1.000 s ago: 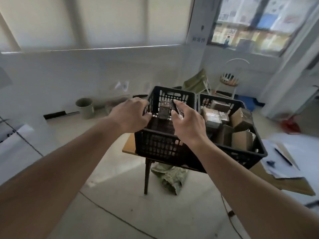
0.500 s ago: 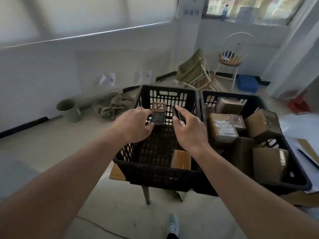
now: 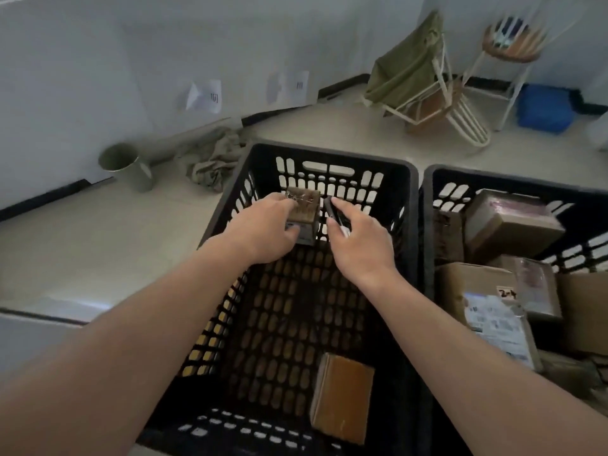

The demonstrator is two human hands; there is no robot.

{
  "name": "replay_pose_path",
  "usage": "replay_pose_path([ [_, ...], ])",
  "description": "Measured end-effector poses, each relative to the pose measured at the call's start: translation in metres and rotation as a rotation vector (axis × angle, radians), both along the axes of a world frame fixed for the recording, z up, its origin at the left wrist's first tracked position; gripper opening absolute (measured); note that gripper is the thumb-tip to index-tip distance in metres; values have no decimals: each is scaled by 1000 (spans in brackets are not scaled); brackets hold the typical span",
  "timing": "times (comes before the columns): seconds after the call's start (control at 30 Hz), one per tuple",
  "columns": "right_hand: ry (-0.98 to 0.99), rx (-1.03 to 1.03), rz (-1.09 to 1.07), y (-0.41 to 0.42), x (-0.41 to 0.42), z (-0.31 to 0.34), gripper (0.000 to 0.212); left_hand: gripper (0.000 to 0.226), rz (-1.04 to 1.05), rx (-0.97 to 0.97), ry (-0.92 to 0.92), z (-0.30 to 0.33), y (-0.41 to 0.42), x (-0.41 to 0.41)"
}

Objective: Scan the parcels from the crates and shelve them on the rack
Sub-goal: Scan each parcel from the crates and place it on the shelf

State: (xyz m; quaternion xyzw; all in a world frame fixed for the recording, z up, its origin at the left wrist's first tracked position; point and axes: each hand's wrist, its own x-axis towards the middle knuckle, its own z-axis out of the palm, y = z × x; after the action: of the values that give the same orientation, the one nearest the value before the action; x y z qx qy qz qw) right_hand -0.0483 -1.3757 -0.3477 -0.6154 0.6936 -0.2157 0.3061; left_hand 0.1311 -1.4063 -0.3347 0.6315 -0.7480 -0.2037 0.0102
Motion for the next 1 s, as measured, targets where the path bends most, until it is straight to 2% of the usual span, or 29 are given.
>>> replay_pose_path([
  [0.17,-19,75,-9,-32,-2,-27,50,55,-7,57,17,-40,-45,-6],
  [0.4,-22,241,-46,-48,-8,-46,53,78,-7,141,11,-83,-82,-12],
  [0.7,-34,381,-52,-45,-6,-48,54,95,-77,80,-167,-94,-82,-7],
  [0.83,-46,409,-39,-39,-4,-48,53,88,-72,107,-259,-92,-76,-6],
  [1.0,-139,402,-50,-22,-10,-43,51,80,56,155,-160,-81,-58,-5],
])
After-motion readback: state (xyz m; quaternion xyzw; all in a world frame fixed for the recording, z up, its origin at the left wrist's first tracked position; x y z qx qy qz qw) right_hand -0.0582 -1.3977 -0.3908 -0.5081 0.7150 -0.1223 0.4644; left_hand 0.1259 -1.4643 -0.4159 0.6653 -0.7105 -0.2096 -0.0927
